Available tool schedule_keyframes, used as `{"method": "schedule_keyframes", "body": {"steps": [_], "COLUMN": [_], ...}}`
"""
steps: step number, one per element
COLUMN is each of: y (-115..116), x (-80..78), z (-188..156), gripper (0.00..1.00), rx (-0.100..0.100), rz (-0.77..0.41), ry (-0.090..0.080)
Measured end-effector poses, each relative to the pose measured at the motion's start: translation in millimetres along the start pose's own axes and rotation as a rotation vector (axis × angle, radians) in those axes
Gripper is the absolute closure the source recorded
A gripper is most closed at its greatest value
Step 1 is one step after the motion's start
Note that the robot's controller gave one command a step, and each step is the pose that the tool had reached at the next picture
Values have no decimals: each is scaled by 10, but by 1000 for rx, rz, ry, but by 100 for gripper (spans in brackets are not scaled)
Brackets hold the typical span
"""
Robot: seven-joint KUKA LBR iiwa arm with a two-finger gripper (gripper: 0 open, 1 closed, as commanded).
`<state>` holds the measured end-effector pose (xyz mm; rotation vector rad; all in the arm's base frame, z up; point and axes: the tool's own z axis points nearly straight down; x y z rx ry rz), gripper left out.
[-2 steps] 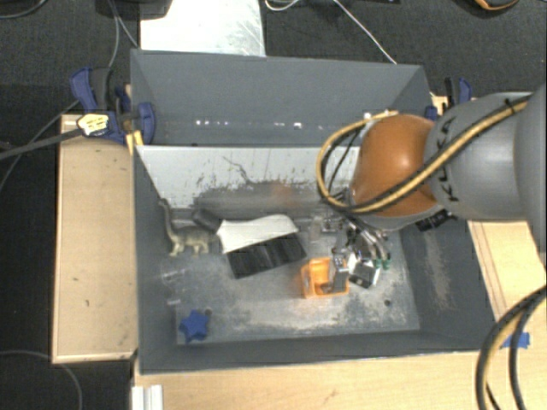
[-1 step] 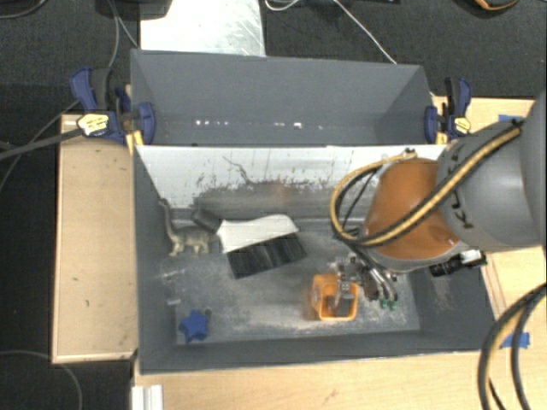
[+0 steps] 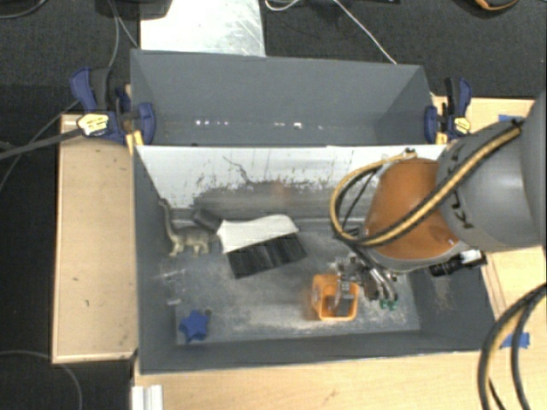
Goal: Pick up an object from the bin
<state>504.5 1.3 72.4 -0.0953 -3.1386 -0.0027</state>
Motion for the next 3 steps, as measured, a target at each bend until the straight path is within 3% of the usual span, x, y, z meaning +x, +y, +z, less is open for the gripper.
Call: {"method": "schedule_keyframes", "body": {"steps": [1, 2, 3], "y": [-111, -124, -130], "x": [-130, -130, -205], "z": [-275, -159, -1628], "gripper": [100, 100, 100], "rx": [0, 0, 0], "rz": [-32, -32, -25], "ry": [-3, 0, -6]}}
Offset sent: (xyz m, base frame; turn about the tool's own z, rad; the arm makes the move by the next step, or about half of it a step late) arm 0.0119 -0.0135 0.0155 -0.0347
